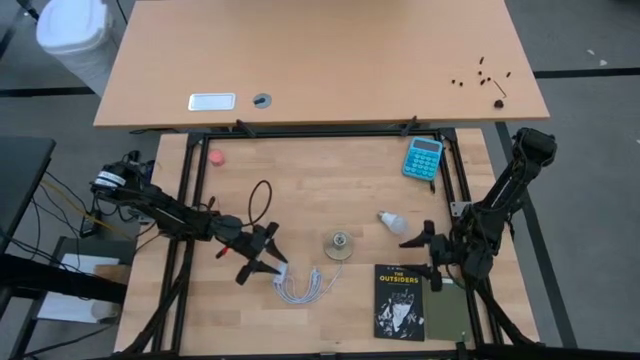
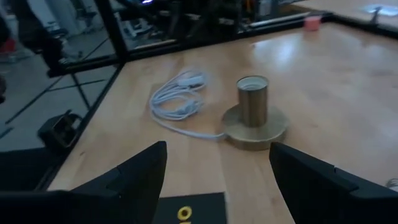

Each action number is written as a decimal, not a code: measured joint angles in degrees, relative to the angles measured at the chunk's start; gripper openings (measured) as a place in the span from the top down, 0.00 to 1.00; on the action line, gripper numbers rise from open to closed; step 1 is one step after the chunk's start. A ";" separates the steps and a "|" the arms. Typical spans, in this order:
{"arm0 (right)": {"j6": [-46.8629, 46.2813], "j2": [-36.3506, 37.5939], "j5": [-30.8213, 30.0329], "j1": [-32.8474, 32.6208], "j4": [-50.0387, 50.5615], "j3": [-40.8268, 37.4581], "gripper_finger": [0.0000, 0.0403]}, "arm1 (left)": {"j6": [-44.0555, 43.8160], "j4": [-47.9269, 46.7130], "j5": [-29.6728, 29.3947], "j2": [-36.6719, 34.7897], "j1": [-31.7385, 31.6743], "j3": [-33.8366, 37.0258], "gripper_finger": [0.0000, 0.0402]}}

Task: Screw lightbulb
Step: Return to Home Position

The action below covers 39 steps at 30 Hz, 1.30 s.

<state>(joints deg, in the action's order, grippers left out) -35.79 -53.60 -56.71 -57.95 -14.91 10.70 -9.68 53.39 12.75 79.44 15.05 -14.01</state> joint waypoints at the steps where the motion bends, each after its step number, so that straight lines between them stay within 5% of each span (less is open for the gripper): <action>1: 0.00 0.00 0.97 0.12 0.03 -0.04 0.27 | -0.04 -0.12 -1.30 0.00 0.00 0.01 0.56; 6: -0.01 0.00 4.20 0.83 0.18 -0.74 0.27 | 0.22 -0.04 -5.77 0.00 -0.02 0.01 0.56; 20: -0.02 4.65 7.36 2.27 5.68 -4.12 0.27 | 0.36 -0.37 -6.28 -0.56 -0.04 0.08 0.56; 27: -0.09 7.33 7.41 2.28 6.15 -10.38 0.27 | 0.40 -0.35 -6.29 -7.37 -0.04 4.31 0.56; 39: -0.04 8.48 7.97 2.33 9.85 -10.38 0.27 | 0.40 -4.10 -6.29 -16.17 -0.04 13.59 0.56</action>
<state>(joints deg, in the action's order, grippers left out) -35.83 -45.12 -48.74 -55.63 -5.06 0.32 -9.28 49.29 6.45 63.27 15.00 -0.43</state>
